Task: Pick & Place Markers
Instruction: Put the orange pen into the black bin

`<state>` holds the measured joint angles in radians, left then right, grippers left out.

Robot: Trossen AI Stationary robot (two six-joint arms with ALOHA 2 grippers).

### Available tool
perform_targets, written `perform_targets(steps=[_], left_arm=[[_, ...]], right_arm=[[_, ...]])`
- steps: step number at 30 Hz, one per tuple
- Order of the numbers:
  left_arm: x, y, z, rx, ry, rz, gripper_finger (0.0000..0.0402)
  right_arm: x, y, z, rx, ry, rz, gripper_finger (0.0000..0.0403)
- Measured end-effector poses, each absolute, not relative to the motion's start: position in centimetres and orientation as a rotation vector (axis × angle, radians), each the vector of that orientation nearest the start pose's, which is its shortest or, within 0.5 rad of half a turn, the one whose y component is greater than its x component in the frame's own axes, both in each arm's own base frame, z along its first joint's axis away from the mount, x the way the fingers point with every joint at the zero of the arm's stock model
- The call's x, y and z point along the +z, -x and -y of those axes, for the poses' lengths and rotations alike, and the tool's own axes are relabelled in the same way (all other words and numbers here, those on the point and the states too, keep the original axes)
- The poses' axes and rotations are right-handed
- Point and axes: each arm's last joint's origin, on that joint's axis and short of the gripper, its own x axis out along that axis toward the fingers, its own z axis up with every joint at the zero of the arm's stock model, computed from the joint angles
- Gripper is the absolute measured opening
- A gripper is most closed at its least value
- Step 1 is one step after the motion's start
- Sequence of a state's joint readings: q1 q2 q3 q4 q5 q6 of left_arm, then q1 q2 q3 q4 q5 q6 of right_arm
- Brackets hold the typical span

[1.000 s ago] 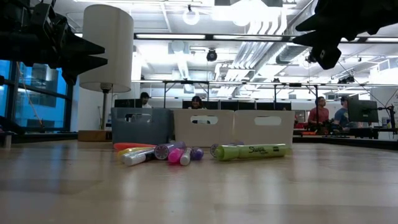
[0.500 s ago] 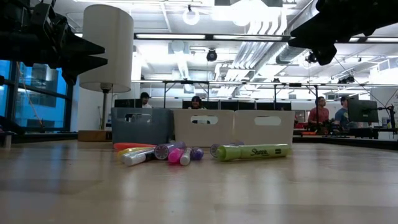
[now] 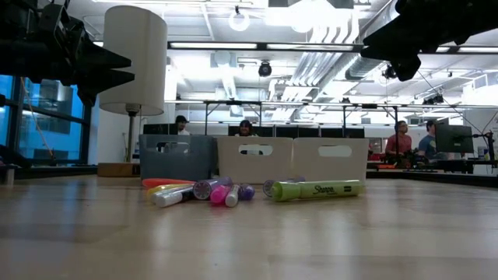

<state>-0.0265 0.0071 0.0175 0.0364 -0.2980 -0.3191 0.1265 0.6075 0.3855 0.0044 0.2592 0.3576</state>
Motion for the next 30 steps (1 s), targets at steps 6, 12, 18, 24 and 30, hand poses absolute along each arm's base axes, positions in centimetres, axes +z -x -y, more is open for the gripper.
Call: perform_targets(steps=[6, 12, 18, 24, 30], left_arm=[[17.25, -9.59, -0.6, 0.262, 0.325, 0.09, 0.017], [17.24, -9.59, -0.6, 0.262, 0.325, 0.089, 0.017], [17.25, -9.58, -0.6, 0.261, 0.325, 0.09, 0.017], [17.25, -9.58, -0.59, 0.26, 0.334, 0.091, 0.017], [17.55, -9.63, -0.27, 0.142, 0.352, 0.101, 0.017]], right_arm=[[23.81, -14.87, -1.14, -0.169, -0.314, -0.188, 0.0103], [23.81, -14.87, -1.14, -0.169, -0.314, -0.188, 0.0103], [23.81, -14.87, -1.14, -0.169, -0.314, -0.188, 0.0103], [23.81, -14.87, -1.14, -0.169, -0.314, -0.188, 0.0103], [23.81, -14.87, -1.14, -0.168, -0.314, -0.188, 0.0103]])
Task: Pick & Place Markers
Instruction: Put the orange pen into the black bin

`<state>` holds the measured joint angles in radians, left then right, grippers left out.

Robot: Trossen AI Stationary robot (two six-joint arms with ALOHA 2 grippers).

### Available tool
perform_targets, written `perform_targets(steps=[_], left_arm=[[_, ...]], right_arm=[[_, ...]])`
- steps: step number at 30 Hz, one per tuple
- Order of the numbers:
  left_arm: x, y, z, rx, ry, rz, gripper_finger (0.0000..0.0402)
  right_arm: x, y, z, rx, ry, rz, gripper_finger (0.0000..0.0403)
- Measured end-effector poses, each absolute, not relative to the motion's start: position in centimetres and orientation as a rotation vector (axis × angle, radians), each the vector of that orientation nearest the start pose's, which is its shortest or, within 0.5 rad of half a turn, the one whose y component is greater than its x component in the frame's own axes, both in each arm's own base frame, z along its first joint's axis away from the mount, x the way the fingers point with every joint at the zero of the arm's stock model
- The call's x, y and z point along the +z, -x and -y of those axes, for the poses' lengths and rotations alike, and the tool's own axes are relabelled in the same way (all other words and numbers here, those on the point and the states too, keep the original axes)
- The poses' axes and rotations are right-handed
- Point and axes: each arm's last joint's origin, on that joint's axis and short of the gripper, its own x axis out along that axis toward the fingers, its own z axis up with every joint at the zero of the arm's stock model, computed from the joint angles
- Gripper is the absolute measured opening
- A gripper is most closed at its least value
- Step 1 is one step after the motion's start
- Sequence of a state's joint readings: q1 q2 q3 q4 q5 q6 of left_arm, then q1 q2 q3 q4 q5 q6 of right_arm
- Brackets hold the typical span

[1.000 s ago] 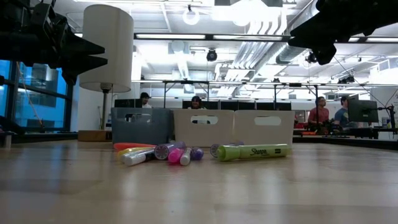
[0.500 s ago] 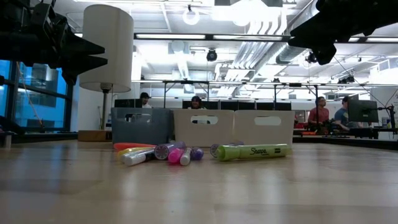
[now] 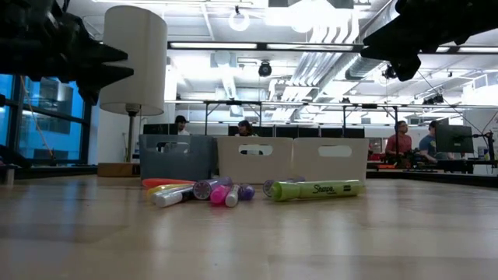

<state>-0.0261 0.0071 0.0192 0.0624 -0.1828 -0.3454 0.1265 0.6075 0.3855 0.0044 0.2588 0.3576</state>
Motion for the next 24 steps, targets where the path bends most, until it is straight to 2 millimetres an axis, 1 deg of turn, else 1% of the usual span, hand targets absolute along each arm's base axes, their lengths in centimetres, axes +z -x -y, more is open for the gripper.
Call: perform_targets(steps=[3, 6, 8, 11, 13, 17, 19, 21, 24], left_arm=[[18.0, -9.5, -0.1, 0.077, 0.327, 0.068, 0.017], [19.1, -9.5, 0.1, 0.017, 0.264, 0.063, 0.017], [19.7, -9.5, 0.2, -0.013, 0.264, 0.064, 0.017], [20.2, -9.6, 0.3, -0.057, 0.261, 0.018, 0.017], [20.9, -9.5, 0.4, -0.077, 0.244, 0.002, 0.017], [22.0, -9.6, 0.5, -0.103, 0.167, -0.099, 0.017], [22.9, -9.8, 0.5, -0.108, 0.136, -0.152, 0.017], [23.8, -10.2, 0.5, -0.106, 0.111, -0.214, 0.017], [24.4, -11.0, 0.5, -0.098, 0.045, -0.34, 0.017]], right_arm=[[23.8, -14.9, -1.1, -0.168, -0.314, -0.188, 0.0103], [23.8, -14.9, -1.1, -0.168, -0.314, -0.188, 0.0103], [23.8, -14.9, -1.1, -0.168, -0.314, -0.188, 0.0103], [23.8, -14.9, -1.1, -0.168, -0.314, -0.188, 0.0103], [23.8, -14.9, -1.1, -0.168, -0.314, -0.188, 0.0103], [23.8, -14.9, -1.1, -0.168, -0.314, -0.188, 0.0103], [23.8, -14.9, -1.1, -0.168, -0.314, -0.188, 0.0103], [23.8, -14.9, -1.1, -0.168, -0.314, -0.188, 0.0103], [23.8, -14.9, -1.1, -0.168, -0.314, -0.188, 0.0103]])
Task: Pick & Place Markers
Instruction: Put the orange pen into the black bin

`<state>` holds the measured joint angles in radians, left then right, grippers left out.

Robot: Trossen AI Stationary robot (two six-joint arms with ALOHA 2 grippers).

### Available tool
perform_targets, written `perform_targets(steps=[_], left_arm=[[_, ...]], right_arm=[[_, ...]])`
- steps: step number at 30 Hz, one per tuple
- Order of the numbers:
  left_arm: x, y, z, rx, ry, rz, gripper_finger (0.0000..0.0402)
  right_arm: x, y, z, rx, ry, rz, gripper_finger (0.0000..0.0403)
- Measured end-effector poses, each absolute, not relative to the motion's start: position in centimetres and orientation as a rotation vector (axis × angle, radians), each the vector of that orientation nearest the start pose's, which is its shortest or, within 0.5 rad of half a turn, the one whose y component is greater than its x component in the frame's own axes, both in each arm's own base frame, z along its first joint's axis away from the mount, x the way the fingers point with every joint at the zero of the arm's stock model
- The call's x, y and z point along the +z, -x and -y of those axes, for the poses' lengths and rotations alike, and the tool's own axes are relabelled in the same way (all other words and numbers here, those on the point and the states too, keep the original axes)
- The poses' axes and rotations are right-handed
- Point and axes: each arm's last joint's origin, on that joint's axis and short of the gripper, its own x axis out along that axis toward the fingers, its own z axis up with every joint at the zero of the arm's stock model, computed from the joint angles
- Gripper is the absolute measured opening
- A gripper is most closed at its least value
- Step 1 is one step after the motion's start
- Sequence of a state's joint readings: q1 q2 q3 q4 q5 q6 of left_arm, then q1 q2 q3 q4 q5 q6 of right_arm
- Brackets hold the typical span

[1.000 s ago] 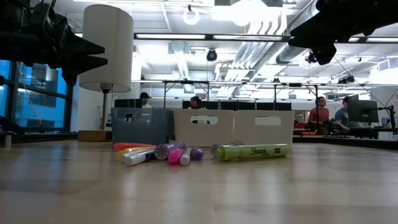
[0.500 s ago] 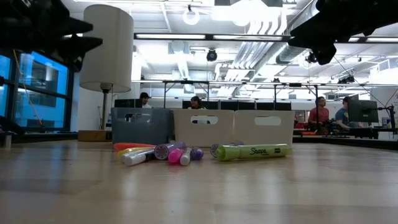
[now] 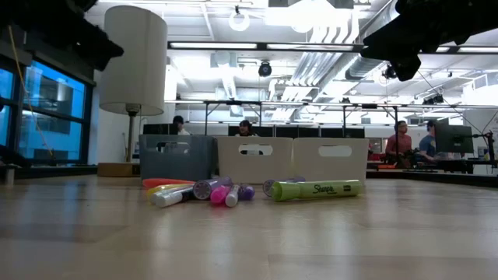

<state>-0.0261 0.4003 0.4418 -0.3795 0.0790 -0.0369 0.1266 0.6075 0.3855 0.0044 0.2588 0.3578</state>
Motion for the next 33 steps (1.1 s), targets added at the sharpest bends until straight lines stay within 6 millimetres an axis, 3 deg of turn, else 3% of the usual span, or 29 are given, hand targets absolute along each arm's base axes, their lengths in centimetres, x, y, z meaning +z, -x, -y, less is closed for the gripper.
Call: perform_targets(steps=[6, 27, 33], left_arm=[[25.0, -13.6, 0.5, -0.096, -0.018, -0.498, 0.017], [23.2, -22.5, 0.5, -0.141, -0.234, -1.083, 0.0171], [21.5, -24.8, 0.6, -0.223, -0.35, -1.146, 0.0219]], right_arm=[[23.8, -14.9, -1.1, -0.168, -0.314, -0.188, 0.0103], [23.8, -14.9, -1.1, -0.168, -0.314, -0.188, 0.0103], [23.8, -14.9, -1.1, -0.168, -0.314, -0.188, 0.0103]])
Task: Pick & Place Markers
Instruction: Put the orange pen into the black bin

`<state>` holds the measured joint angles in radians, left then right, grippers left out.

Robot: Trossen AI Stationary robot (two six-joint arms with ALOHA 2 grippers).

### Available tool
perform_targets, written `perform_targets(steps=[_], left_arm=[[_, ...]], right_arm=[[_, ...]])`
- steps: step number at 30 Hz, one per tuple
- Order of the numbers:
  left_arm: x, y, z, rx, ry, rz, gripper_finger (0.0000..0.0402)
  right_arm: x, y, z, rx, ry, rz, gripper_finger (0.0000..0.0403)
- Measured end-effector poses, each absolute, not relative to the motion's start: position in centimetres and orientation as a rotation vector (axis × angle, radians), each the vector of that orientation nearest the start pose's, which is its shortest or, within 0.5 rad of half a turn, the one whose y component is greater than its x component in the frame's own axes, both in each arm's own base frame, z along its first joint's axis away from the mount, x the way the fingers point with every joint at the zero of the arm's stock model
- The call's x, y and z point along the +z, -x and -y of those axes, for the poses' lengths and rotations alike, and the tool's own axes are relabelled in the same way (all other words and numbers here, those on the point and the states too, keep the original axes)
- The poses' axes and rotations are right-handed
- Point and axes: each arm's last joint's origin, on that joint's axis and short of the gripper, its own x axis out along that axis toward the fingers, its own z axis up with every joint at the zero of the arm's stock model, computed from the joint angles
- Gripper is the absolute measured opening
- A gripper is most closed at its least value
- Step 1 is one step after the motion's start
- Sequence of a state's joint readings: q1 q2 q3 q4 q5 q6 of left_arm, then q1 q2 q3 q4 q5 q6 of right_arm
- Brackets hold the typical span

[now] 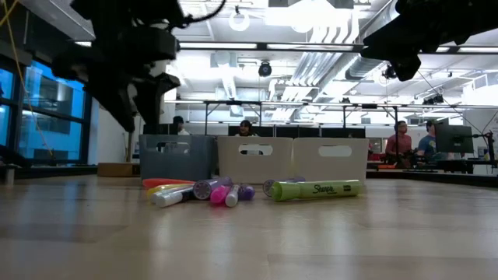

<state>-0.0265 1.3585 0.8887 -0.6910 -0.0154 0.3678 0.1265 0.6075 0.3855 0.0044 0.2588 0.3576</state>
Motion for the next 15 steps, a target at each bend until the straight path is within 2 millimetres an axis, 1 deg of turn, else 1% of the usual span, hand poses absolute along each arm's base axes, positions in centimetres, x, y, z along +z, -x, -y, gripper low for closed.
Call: perform_targets(steps=[3, 6, 9, 15], left_arm=[[20.4, -25.7, 0.6, -0.27, -0.4, -1.19, 0.0254], [19.4, -26.6, 0.7, -0.31, -0.445, -1.218, 0.0274], [18.3, -27.6, 0.6, -0.322, -0.47, -1.253, 0.0279], [17.9, -29.7, 0.7, -0.303, -0.414, -1.268, 0.028]], right_arm=[[23.8, -14.9, -1.1, -0.168, -0.314, -0.188, 0.0103], [23.8, -14.9, -1.1, -0.168, -0.314, -0.188, 0.0103], [23.8, -14.9, -1.1, -0.168, -0.314, -0.188, 0.0103], [23.8, -14.9, -1.1, -0.168, -0.314, -0.188, 0.0103]])
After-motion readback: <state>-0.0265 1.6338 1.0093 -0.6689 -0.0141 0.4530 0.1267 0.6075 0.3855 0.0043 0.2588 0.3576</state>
